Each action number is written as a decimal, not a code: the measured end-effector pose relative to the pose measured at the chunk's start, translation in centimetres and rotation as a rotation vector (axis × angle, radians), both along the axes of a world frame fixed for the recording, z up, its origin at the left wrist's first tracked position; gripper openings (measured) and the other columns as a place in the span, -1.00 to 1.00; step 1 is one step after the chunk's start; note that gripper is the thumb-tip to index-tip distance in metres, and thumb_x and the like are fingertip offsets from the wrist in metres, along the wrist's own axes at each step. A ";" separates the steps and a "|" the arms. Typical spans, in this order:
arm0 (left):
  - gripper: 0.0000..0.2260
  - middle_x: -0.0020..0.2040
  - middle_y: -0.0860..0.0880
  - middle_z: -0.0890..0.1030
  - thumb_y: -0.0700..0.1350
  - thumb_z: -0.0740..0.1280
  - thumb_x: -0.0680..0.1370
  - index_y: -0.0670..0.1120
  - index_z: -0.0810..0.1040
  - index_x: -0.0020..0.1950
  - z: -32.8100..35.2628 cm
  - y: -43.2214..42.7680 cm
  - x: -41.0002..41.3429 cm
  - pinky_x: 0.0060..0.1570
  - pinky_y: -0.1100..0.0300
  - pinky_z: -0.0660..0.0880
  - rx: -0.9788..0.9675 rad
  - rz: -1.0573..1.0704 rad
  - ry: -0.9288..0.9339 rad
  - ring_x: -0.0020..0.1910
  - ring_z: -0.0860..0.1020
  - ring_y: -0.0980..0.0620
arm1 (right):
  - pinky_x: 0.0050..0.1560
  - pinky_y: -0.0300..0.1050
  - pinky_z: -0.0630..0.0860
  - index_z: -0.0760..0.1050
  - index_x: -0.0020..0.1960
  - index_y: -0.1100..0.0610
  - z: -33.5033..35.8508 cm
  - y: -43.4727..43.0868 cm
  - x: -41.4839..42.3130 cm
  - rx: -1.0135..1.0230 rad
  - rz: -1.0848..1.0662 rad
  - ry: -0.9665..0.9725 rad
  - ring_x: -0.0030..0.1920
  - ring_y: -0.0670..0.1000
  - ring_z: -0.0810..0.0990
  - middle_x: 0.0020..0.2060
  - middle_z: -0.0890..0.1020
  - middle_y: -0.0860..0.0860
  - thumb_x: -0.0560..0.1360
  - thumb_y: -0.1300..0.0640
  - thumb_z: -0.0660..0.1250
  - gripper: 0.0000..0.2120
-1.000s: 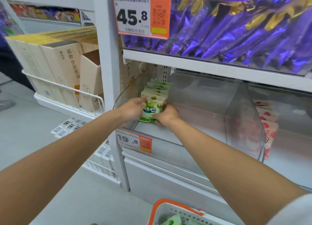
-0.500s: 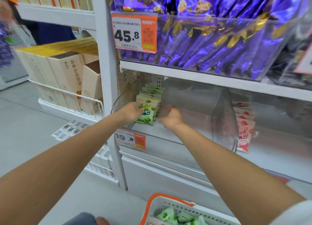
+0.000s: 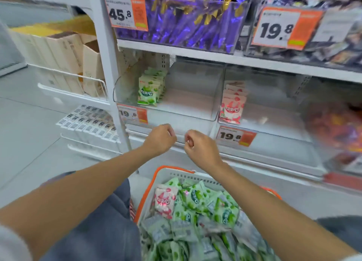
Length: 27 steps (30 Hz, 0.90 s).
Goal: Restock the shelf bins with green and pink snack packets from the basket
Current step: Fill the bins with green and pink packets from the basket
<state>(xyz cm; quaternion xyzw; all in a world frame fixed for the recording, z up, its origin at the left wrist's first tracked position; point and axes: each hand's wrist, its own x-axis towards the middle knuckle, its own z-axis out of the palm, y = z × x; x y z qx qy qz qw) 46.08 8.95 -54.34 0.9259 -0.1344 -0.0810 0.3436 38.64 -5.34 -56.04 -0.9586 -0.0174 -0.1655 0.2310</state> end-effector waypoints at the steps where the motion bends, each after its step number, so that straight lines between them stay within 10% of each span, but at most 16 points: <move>1: -0.92 -0.28 -0.04 0.59 -0.16 0.27 0.48 -0.05 0.52 -0.20 -1.7 0.2 -0.6 -0.19 0.12 0.50 0.004 -0.016 0.042 -0.21 0.59 -0.09 | -0.24 -0.03 0.42 0.48 -0.07 0.10 -2.0 -0.5 -1.2 -0.016 0.013 0.085 -0.19 0.11 0.54 -0.21 0.57 0.00 0.46 0.23 0.26 -0.92; 6: -0.77 -0.09 -0.17 0.67 -0.17 0.23 0.54 -0.25 0.64 -0.11 -9.2 0.7 -2.6 0.04 0.07 0.57 0.309 -0.154 0.267 -0.04 0.63 -0.15 | 0.08 -0.09 0.47 0.50 0.25 0.14 -12.5 -3.9 -5.7 0.158 -0.175 0.589 0.15 0.10 0.56 0.14 0.59 0.07 0.52 0.16 0.30 -0.70; 10: -0.79 -0.20 -0.05 0.58 -0.22 0.19 0.57 -0.15 0.54 -0.21 -12.6 0.1 -3.7 -0.11 0.20 0.50 0.451 -0.275 0.339 -0.29 0.52 0.07 | 0.12 -0.04 0.52 0.38 0.40 0.14 -17.6 -5.1 -6.8 0.102 -0.308 0.820 0.20 0.14 0.55 0.20 0.58 0.12 0.54 0.03 0.29 -0.54; 16: -0.82 0.36 -0.14 0.48 -0.21 0.24 0.59 -0.17 0.59 0.13 -13.6 -0.6 -4.7 -0.35 0.36 0.38 0.455 -0.394 0.379 0.11 0.60 -0.10 | 0.14 0.02 0.54 0.42 0.32 0.23 -19.2 -3.0 -5.6 0.037 -0.241 0.879 0.18 0.16 0.53 0.19 0.55 0.16 0.49 0.15 0.36 -0.57; 20: -0.76 0.45 -0.13 0.37 -0.27 0.19 0.58 -0.14 0.55 0.20 -14.4 -0.7 -5.2 -0.54 0.40 0.31 0.401 -0.385 0.386 -0.32 0.51 0.08 | 0.17 -0.01 0.51 0.29 0.40 0.22 -19.4 -2.2 -5.1 0.167 -0.342 0.770 0.23 0.15 0.46 0.23 0.45 0.13 0.45 0.27 0.41 -0.43; 23: -0.75 0.30 -0.14 0.50 -0.25 0.22 0.59 -0.14 0.50 0.26 -14.9 -0.4 -5.4 -0.37 0.34 0.42 0.404 -0.358 0.409 -0.20 0.55 0.05 | -0.25 -0.12 0.50 0.44 -0.06 0.19 -18.9 -2.9 -5.1 0.233 -0.331 0.807 -0.17 0.05 0.54 -0.20 0.50 0.05 0.47 0.31 0.36 -0.88; 27: -0.41 0.46 -0.10 0.36 -0.13 0.42 0.53 -0.11 0.27 0.50 -14.0 0.2 -5.0 0.19 0.19 0.44 0.351 -0.352 0.375 0.34 0.43 -0.06 | -0.40 -0.17 0.33 0.38 -0.37 0.17 -16.2 -3.5 -4.9 0.302 -0.154 0.761 -0.42 -0.03 0.37 -0.40 0.40 0.07 0.49 0.22 0.41 -0.69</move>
